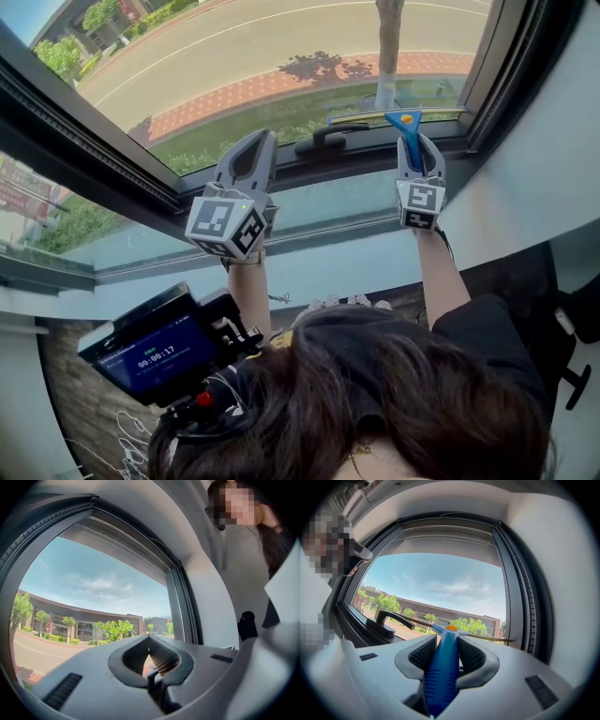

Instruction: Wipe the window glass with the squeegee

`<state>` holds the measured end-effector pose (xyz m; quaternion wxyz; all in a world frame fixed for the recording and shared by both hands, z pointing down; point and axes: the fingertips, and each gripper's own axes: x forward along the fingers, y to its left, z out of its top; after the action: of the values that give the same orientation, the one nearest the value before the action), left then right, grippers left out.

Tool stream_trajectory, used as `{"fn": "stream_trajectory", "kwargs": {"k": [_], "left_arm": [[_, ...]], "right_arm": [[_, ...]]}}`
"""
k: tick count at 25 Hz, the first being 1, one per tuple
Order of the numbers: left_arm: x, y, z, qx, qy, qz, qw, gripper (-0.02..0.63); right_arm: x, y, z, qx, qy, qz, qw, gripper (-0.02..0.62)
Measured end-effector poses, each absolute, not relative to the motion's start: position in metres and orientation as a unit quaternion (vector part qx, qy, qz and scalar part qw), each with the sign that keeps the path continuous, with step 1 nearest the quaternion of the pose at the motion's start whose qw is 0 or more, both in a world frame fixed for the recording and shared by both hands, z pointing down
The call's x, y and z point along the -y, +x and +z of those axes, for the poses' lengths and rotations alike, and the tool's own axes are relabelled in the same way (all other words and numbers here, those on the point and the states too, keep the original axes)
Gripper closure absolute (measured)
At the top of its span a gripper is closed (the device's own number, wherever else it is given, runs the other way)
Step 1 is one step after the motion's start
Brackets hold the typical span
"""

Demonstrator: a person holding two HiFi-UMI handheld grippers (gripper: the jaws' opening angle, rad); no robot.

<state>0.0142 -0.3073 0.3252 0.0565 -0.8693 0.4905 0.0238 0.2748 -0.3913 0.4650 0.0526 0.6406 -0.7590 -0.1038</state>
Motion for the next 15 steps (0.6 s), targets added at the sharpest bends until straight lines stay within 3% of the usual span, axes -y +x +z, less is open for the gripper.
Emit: {"fn": "stream_trajectory", "kwargs": {"k": [15], "left_arm": [[0.309, 0.009, 0.321, -0.499, -0.864, 0.019, 0.062, 0.604]], "right_arm": [[0.401, 0.266, 0.458, 0.766, 0.635, -0.084, 0.052, 0.456]]}}
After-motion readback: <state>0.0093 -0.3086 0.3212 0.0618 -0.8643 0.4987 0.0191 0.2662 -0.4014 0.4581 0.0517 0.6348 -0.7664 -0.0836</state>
